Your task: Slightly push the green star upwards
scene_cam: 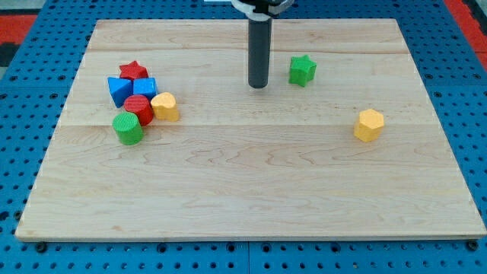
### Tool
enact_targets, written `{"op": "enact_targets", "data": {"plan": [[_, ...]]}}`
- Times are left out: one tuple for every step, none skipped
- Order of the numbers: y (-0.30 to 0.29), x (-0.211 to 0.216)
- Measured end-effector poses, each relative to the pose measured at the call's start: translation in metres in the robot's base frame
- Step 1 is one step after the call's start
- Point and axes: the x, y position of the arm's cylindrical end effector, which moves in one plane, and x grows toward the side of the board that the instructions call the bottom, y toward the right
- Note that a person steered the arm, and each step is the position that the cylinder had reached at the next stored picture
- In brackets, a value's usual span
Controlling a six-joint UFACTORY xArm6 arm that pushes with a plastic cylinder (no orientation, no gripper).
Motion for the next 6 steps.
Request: {"op": "enact_targets", "data": {"plan": [[0.032, 0.0], [0.066, -0.002], [0.072, -0.014], [0.072, -0.033], [0.076, -0.036], [0.077, -0.033]]}}
